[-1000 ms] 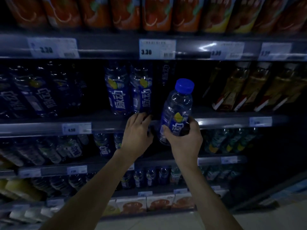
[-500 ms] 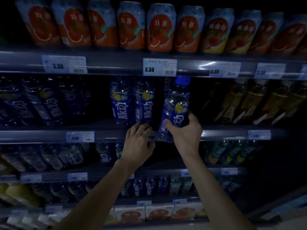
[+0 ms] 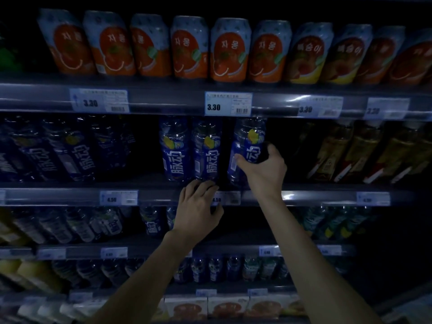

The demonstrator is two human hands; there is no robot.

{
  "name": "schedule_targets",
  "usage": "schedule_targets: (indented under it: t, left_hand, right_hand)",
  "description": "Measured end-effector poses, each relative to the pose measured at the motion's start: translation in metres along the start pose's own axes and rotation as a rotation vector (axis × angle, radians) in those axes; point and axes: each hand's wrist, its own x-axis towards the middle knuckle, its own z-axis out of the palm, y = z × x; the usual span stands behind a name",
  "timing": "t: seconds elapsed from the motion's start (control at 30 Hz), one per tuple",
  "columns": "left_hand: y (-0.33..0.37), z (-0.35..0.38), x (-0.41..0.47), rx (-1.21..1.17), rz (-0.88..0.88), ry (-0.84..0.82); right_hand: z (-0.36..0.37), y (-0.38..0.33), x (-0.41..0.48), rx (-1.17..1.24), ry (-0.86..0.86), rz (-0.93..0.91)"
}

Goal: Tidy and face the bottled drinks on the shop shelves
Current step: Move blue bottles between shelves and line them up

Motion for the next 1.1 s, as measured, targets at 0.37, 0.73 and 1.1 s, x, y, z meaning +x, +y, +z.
schedule_targets:
  t: [0.37,0.73,1.1]
  left_hand:
    - [-0.004,0.004,-0.001,-0.022,0.011,0.037]
    - [-0.007,0.0,-0.001,-0.017,0.018,0.003]
    - [-0.014,-0.002,-0.001,-0.014,0.077,0.01]
  right_hand:
    - [0.021,0.024,0.007,0.044,-0.015,-0.029]
    - [0.028,0.032,0.012,0.058,0.008,-0.048]
    - [0.027,0.041,0.002,0.066,-0.032,-0.038]
